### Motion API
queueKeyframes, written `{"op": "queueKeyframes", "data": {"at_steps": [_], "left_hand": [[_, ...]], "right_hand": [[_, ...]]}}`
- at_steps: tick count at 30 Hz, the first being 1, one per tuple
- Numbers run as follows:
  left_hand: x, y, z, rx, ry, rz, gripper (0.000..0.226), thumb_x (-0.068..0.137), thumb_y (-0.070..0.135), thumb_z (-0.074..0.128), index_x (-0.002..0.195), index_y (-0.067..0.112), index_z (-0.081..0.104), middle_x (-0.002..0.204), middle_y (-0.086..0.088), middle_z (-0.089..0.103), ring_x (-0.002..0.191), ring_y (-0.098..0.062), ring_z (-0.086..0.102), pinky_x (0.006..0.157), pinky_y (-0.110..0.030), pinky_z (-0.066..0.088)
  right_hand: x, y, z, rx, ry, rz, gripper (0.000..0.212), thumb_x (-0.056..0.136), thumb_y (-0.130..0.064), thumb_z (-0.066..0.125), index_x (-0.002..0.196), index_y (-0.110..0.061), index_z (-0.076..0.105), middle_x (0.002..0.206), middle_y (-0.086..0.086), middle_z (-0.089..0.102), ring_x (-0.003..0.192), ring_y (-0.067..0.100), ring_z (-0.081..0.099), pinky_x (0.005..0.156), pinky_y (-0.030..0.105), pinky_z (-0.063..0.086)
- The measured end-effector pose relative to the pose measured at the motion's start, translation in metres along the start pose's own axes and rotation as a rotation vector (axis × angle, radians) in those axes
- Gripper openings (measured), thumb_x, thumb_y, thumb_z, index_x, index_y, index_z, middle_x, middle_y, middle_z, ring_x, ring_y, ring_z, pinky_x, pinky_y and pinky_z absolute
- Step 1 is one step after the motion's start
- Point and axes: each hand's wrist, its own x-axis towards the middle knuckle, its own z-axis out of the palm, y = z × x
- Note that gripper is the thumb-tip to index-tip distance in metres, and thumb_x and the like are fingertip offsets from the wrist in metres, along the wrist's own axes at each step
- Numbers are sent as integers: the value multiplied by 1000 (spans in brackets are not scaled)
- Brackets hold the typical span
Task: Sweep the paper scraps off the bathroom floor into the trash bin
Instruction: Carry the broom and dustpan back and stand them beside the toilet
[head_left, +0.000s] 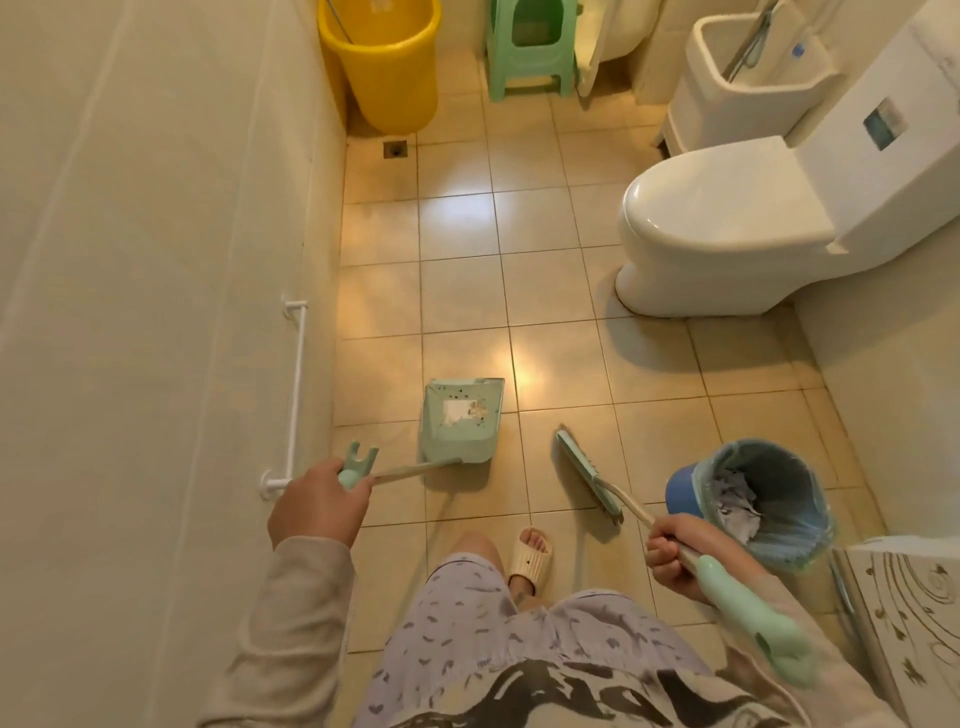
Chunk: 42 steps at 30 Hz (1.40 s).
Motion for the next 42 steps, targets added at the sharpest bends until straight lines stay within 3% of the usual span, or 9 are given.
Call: {"op": "queueKeyframes", "data": {"at_steps": [6,10,13,20,28,37,42], "left_hand": [[51,33,-8,9,21,-33,23,85,32,61,100,17,70,72,-6,58,71,-28,51,64,-28,39],[111,58,-20,-46,33,-52,28,85,33,62,105,15,68,94,-17,70,87,-36,61,65,-29,40],[159,82,-40,-14,50,-2,27,85,34,61,104,17,68,92,-14,70,79,-33,59,61,-27,39],[261,153,-84,51,65,111,32,87,37,58,111,18,65,101,-15,69,94,-36,62,67,-31,43],[358,219,-98,65,91,122,26,87,37,57,101,17,67,91,-14,70,89,-35,61,62,-29,39],[464,309,-112,142,61,26,25,89,34,54,101,15,66,87,-14,69,72,-29,53,59,-27,40],[520,353,-130,212,59,71,27,89,36,54,104,17,66,91,-13,70,86,-34,63,62,-27,42]], "right_hand": [[9,-85,31,45,-35,-89,34,92,0,23,63,-15,30,23,0,29,15,8,28,25,4,24],[18,-152,62,52,-63,-140,34,93,1,24,63,-13,32,23,-1,30,15,7,29,24,3,24],[24,-199,87,67,-84,-171,31,93,1,26,66,-12,32,26,-1,31,16,6,29,24,4,24],[35,-286,135,109,-83,-188,32,93,1,29,65,-13,33,28,-2,32,16,5,29,25,3,23],[62,-388,163,71,-23,-129,34,92,2,27,63,-14,32,26,0,31,15,7,28,24,4,26],[81,-562,182,62,-46,-121,29,91,1,26,67,-14,32,27,-1,32,17,6,29,24,6,26],[87,-638,202,79,-55,-164,34,93,0,27,63,-14,33,26,-2,31,16,6,29,24,5,24]]}}
